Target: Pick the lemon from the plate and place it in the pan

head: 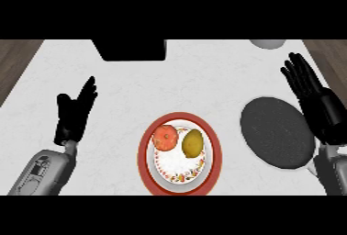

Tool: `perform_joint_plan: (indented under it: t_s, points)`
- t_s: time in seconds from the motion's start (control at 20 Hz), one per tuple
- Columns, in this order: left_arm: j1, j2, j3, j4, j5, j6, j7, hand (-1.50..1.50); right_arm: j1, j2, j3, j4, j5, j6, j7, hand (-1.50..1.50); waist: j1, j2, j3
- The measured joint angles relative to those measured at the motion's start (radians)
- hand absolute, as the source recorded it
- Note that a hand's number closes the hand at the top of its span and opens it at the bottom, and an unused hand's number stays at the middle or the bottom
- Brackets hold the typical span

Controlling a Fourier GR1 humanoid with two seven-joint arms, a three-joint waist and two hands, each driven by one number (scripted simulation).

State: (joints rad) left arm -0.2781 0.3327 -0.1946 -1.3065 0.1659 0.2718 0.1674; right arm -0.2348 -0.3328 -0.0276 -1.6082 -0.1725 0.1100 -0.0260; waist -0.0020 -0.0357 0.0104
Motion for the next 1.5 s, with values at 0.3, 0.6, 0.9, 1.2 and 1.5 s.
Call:
perform_joint_plan:
  t_s: [0.3, 0.6, 0.9, 1.2, 1.5]
  points:
    - [0.055, -0.05, -0.023, -0.125, -0.004, -0.025, -0.142, 0.0, 0.037, 0.156, 0.065, -0.072, 0.069, -0.14, -0.055, 1.5, 0.007, 0.024, -0.008]
    - [0.135, -0.106, -0.069, -0.204, 0.008, -0.041, -0.223, 0.0, 0.293, 0.241, 0.116, -0.135, 0.28, -0.381, -0.074, -1.5, -0.017, 0.025, -0.012]
    - [0.196, -0.117, -0.081, -0.258, 0.005, -0.062, -0.255, 0.0, 0.515, 0.228, 0.255, -0.286, 0.497, -0.454, -0.056, -1.5, -0.009, 0.03, -0.011]
    - [0.213, -0.123, -0.071, -0.242, 0.003, -0.099, -0.294, 0.0, 0.469, 0.19, 0.326, -0.348, 0.683, -0.401, 0.175, -1.5, 0.002, 0.035, -0.012]
    - [0.205, -0.129, -0.066, -0.24, 0.004, -0.115, -0.292, 0.0, 0.298, 0.174, 0.382, -0.319, 0.8, -0.227, 0.469, -1.5, 0.013, 0.037, -0.012]
